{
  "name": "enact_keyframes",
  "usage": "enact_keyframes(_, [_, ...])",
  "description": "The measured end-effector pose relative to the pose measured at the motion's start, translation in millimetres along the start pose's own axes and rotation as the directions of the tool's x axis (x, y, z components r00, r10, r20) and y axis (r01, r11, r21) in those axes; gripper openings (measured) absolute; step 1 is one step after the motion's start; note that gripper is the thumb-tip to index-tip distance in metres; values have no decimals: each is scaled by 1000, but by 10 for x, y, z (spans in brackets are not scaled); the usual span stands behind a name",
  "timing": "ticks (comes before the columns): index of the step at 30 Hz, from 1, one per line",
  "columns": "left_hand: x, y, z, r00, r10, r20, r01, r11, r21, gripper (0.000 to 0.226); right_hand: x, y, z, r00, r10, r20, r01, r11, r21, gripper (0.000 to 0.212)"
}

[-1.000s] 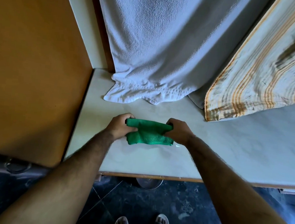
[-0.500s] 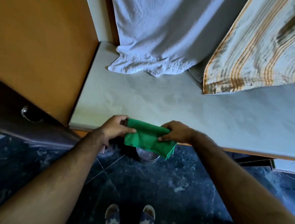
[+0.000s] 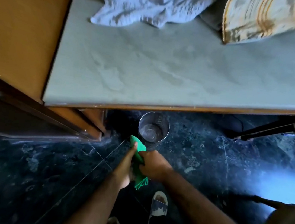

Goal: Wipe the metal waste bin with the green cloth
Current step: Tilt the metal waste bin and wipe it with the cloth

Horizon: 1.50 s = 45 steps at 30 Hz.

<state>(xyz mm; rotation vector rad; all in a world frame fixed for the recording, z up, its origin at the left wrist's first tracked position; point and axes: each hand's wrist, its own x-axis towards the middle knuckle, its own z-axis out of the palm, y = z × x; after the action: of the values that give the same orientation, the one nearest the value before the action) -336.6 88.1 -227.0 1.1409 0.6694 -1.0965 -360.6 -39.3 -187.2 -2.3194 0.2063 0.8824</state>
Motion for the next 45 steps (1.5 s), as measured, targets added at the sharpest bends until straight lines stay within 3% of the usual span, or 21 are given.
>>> enact_keyframes(5, [986, -329, -390, 991, 126, -49, -130, 987, -91, 52, 737, 303, 808, 998, -53, -42, 56, 996, 66, 33])
enact_keyframes(8, [1576, -371, -680, 987, 148, -66, -154, 983, -102, 42, 1195, 707, 1064, 990, -143, 1, 141, 977, 157, 59])
enact_keyframes(9, [1819, -371, -805, 984, 162, -69, -170, 979, -117, 43, 1392, 887, 1127, 988, -148, -50, 156, 962, 225, 61])
enact_keyframes(11, [2195, -310, -1008, 976, 187, -112, -197, 977, -84, 49, 1692, 1169, 1110, 963, -124, -241, 206, 914, 351, 42])
enact_keyframes(13, [2554, -282, -1194, 961, 213, -178, -220, 975, -20, 59, 1968, 1359, 1059, 874, -24, -485, 176, 946, 271, 30])
enact_keyframes(14, [2764, -292, -1278, 953, 234, -191, -239, 971, -5, 60, 2170, 1457, 1080, 821, 11, -571, 108, 979, 174, 35])
enact_keyframes(15, [2977, -301, -1345, 946, 256, -199, -259, 966, 11, 59, 2363, 1531, 1120, 805, 30, -593, 30, 995, 91, 43])
enact_keyframes(17, [3271, -252, -1383, 944, 277, -179, -277, 960, 27, 56, 2678, 1616, 1196, 864, 65, -500, -69, 998, 11, 49])
enact_keyframes(19, [3577, -235, -1410, 930, 330, -162, -330, 944, 31, 56, 2931, 1670, 1360, 899, 72, -433, -112, 991, -68, 39])
enact_keyframes(21, [3799, -173, -1395, 901, 397, -172, -394, 918, 55, 56, 3099, 1702, 1450, 885, 80, -459, -132, 988, -81, 28])
enact_keyframes(26, [3933, 74, -1138, 758, 648, -73, -566, 710, 419, 51, 3178, 1801, 1528, 830, 35, -556, -151, 975, -164, 27])
enact_keyframes(30, [3845, 187, -738, 590, 798, 121, -628, 359, 690, 46, 3063, 1884, 1441, 796, -2, -605, -73, 992, -98, 19])
enact_keyframes(31, [3839, 188, -652, 550, 824, 134, -613, 290, 735, 49, 3036, 1926, 1416, 788, -9, -615, -31, 998, -55, 16])
enact_keyframes(35, [3908, -3, -500, 450, 879, 159, -669, 214, 711, 69, 2866, 2181, 1359, 790, -51, -611, 149, 983, 109, 23])
enact_keyframes(37, [4017, -173, -616, 459, 873, 164, -677, 224, 701, 71, 2756, 2367, 1371, 818, -53, -573, 224, 947, 232, 25])
enact_keyframes(39, [4173, -345, -842, 495, 862, 110, -565, 223, 794, 73, 2634, 2588, 1407, 860, -33, -510, 298, 843, 448, 17])
enact_keyframes(41, [4352, -451, -1069, 518, 853, 72, -496, 230, 837, 89, 2537, 2803, 1415, 896, 1, -445, 319, 697, 643, 40])
enact_keyframes(43, [4465, -426, -1109, 575, 818, 20, -433, 284, 855, 84, 2450, 2949, 1399, 919, -14, -393, 310, 640, 703, 58])
enact_keyframes(45, [4412, -307, -910, 658, 753, 7, -357, 304, 883, 75, 2396, 2995, 1387, 929, -68, -364, 319, 645, 694, 55])
